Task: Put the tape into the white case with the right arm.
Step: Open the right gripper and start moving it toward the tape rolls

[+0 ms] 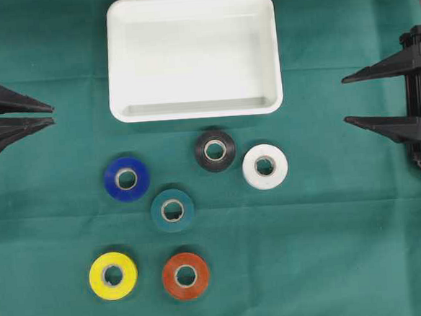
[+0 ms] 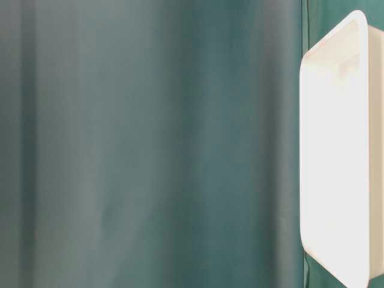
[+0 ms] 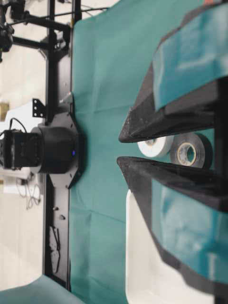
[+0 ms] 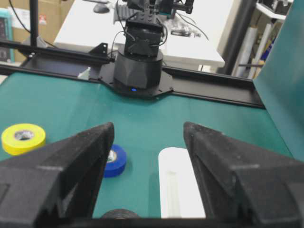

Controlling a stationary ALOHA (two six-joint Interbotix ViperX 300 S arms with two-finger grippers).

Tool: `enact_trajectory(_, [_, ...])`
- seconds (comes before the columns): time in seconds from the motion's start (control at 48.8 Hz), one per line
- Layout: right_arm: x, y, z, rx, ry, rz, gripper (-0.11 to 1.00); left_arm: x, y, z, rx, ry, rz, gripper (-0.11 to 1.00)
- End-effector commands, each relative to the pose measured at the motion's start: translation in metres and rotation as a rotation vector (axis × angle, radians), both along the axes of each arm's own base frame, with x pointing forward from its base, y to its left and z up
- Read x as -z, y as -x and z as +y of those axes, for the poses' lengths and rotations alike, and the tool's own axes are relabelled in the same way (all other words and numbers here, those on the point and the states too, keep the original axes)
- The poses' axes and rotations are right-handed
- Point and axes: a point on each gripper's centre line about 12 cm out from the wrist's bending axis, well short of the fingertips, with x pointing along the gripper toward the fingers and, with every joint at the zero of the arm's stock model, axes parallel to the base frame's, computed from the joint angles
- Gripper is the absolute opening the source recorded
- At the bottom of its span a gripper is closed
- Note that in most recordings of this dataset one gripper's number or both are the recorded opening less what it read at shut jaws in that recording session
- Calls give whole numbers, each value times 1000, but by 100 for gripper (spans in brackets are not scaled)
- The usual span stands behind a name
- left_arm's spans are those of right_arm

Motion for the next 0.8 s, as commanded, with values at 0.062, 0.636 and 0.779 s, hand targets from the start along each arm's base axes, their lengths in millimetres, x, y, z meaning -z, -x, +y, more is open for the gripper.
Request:
enact_trajectory(0.062, [3,0,0,2,-8,6,18,9,4,1,-6,23,26,17])
enact_trajectory(0.636, [71,10,1,-7,24,273,-10,78,24,-3,12,24,249,0])
enact_trajectory(0.779, [87,15,0,-6,19,318,-10,93,33,-4,22,27,278,0])
